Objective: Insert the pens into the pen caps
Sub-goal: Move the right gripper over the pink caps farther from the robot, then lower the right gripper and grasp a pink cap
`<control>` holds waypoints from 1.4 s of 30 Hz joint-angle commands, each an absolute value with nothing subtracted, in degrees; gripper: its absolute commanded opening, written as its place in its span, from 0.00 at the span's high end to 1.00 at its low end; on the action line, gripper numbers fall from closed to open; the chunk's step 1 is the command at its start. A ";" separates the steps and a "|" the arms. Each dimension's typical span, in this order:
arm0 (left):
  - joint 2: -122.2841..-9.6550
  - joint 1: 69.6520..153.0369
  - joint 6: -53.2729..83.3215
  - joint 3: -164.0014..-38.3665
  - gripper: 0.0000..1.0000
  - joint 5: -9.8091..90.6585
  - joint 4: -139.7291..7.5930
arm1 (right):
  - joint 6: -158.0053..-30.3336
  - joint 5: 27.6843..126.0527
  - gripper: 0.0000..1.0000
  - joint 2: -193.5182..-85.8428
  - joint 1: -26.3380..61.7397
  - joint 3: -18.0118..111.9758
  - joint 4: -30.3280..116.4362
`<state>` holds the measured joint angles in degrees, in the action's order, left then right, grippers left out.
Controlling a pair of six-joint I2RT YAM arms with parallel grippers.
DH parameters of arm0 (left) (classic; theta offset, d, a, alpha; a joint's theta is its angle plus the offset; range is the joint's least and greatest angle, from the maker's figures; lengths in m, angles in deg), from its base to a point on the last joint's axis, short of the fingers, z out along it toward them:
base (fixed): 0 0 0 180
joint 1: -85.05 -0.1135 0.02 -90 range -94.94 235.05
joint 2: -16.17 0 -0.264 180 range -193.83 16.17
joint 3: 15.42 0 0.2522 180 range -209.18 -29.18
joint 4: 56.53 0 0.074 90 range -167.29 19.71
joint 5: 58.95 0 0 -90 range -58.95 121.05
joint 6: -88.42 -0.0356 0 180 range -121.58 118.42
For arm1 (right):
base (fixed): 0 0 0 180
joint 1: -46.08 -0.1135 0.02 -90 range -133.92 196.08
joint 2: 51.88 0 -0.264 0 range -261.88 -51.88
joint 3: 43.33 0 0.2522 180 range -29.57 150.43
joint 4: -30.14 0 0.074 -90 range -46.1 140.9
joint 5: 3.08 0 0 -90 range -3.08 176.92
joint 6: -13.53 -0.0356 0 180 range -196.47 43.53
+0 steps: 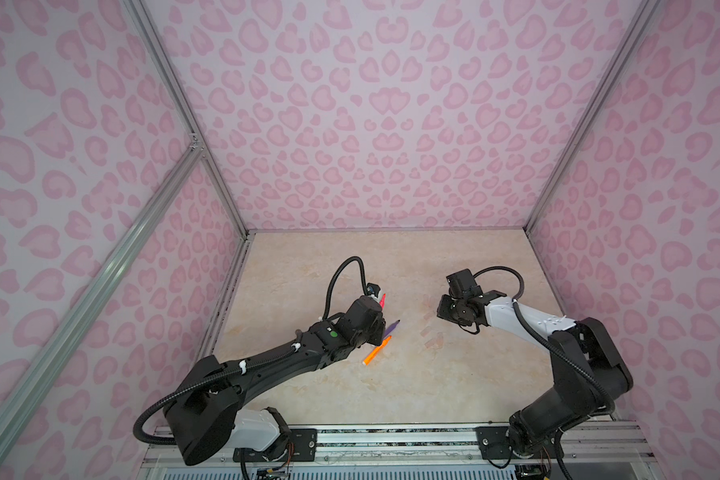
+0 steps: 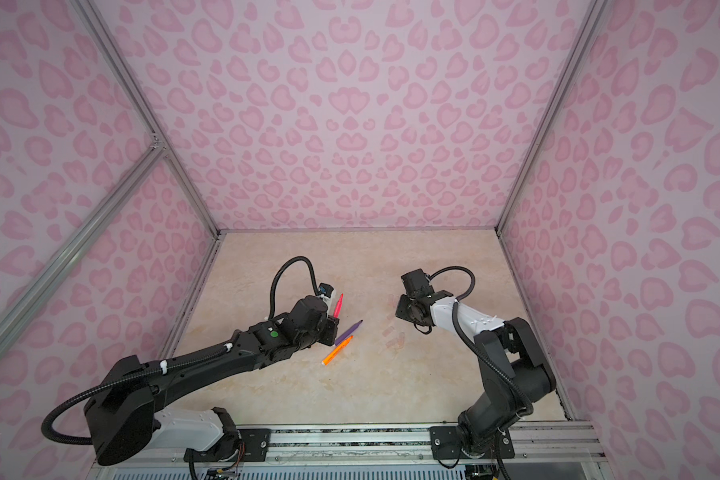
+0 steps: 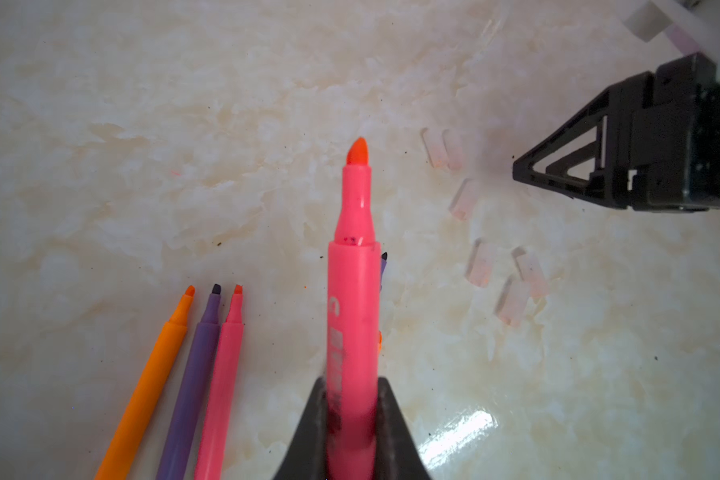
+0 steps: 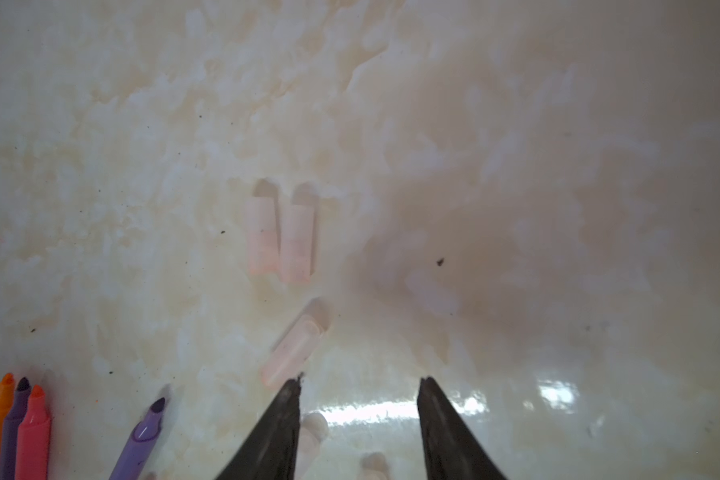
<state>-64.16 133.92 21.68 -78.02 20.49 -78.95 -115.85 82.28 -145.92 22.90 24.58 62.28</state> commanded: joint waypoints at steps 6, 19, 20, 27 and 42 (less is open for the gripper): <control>-66.86 134.51 23.21 -79.73 0.96 22.13 -76.47 | -113.74 83.45 0.53 -151.20 18.50 28.73 65.39; -55.56 134.36 27.75 -71.14 0.96 11.34 -71.25 | -112.52 89.08 0.60 -156.21 17.64 33.10 69.33; -55.46 134.36 27.85 -70.73 0.96 11.03 -70.49 | -112.43 89.56 0.61 -156.21 17.52 33.26 69.56; -57.65 134.36 30.69 -71.22 0.96 7.41 -71.42 | -112.33 91.51 0.67 -157.71 16.91 34.32 70.74; -53.98 134.47 26.01 -70.17 0.96 20.25 -68.95 | -110.61 94.45 0.60 -158.11 17.08 36.39 71.78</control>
